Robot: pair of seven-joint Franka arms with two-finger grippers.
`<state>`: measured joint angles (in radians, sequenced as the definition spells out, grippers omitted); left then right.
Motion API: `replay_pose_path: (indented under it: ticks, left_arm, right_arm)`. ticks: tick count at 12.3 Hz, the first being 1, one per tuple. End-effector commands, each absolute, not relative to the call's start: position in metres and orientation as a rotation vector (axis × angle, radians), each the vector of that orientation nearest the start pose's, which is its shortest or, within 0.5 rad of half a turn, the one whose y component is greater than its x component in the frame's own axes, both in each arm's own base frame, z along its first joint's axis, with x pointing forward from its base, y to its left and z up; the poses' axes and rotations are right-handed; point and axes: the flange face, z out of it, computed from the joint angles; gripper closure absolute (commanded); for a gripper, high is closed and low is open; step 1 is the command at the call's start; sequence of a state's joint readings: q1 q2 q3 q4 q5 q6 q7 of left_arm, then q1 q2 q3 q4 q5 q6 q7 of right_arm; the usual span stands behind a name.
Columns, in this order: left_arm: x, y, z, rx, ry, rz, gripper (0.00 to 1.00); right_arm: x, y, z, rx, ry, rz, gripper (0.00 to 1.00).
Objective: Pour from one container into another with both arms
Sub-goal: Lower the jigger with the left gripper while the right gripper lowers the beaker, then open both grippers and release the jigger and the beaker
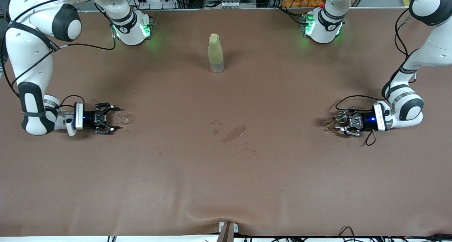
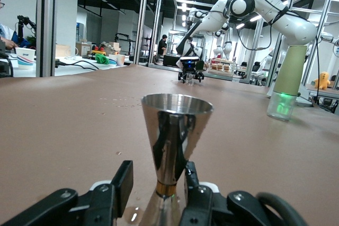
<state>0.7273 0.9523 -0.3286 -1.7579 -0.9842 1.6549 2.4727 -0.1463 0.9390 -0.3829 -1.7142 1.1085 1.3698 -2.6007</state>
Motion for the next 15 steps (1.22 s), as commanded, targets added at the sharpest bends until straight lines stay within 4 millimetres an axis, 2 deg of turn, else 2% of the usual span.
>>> replay_pose_path:
  ticks: [1, 3, 5, 7, 9, 11, 13, 14, 15]
  left_arm:
    - [0.547, 0.159, 0.075, 1.398, -1.159, 1.07, 0.51]
    - [0.552, 0.175, 0.088, 1.422, -1.147, 1.033, 0.5]
    - [0.552, 0.184, 0.094, 1.428, -1.156, 0.994, 0.5]
    - [0.556, 0.194, 0.104, 1.461, -1.137, 0.978, 0.5]
    - [0.569, 0.21, 0.139, 1.535, -1.133, 0.906, 0.49]
    - [0.587, 0.224, 0.171, 1.619, -1.119, 0.823, 0.45]
    - [0.599, 0.232, 0.212, 1.702, -1.105, 0.762, 0.36]
    - [0.603, 0.235, 0.232, 1.742, -1.101, 0.752, 0.26]
    - [0.606, 0.235, 0.248, 1.77, -1.096, 0.738, 0.12]
  right_arm:
    - [0.533, -0.2, 0.108, -1.568, -1.315, -0.637, 0.0]
    - [0.537, -0.219, 0.138, -1.669, -1.288, -0.536, 0.0]
    - [0.54, -0.234, 0.176, -1.78, -1.245, -0.424, 0.0]
    - [0.544, -0.241, 0.225, -1.882, -1.219, -0.326, 0.0]
    - [0.543, -0.246, 0.29, -2.022, -1.159, -0.194, 0.0]
    - [0.539, -0.242, 0.354, -2.152, -1.088, -0.096, 0.0]
    - [0.535, -0.229, 0.414, -2.279, -1.003, -0.02, 0.0]
    - [0.531, -0.221, 0.444, -2.352, -0.942, 0.019, 0.0]
    - [0.527, -0.211, 0.47, -2.415, -0.874, 0.049, 0.0]
